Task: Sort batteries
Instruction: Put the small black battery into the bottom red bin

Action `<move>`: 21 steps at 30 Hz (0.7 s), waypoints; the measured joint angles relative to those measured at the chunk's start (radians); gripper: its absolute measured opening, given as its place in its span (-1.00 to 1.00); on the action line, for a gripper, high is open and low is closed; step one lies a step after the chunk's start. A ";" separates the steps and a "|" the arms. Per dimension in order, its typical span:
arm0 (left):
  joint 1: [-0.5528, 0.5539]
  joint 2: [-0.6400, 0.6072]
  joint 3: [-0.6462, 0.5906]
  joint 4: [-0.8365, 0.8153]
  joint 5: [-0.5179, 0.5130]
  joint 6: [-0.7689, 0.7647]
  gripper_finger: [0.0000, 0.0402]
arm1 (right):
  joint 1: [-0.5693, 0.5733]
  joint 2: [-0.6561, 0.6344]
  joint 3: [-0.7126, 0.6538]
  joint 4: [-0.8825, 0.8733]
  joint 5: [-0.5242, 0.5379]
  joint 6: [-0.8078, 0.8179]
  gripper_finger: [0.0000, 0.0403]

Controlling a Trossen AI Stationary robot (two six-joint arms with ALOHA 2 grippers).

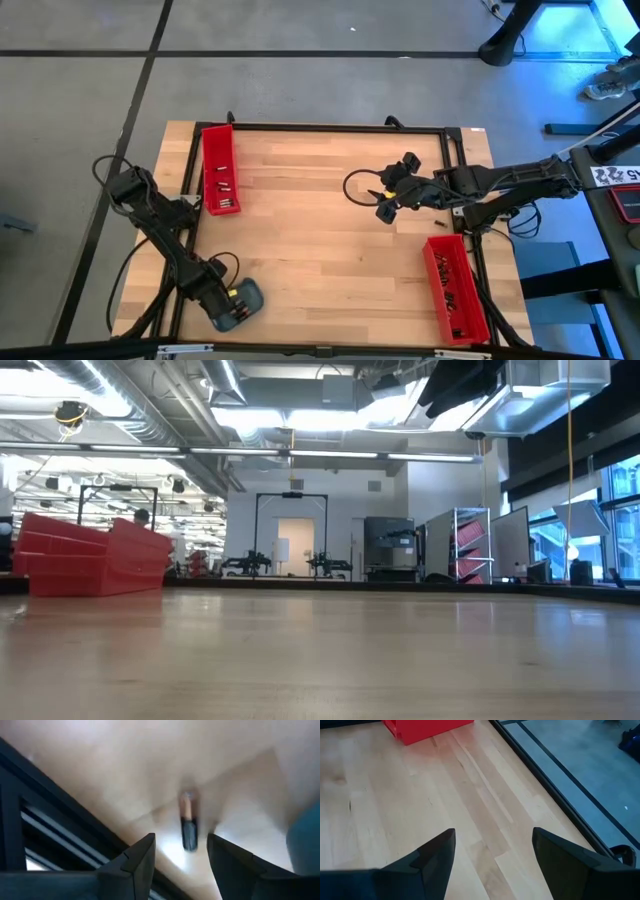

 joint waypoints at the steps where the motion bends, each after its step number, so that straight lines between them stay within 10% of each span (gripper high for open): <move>1: -0.001 0.000 -0.002 -0.002 -0.008 -0.011 -0.18 | 0.000 0.000 0.000 0.000 -0.002 0.000 0.32; 21: 0.000 0.000 -0.005 -0.003 -0.066 -0.001 -0.92 | 0.000 0.000 0.000 0.002 -0.005 0.000 0.32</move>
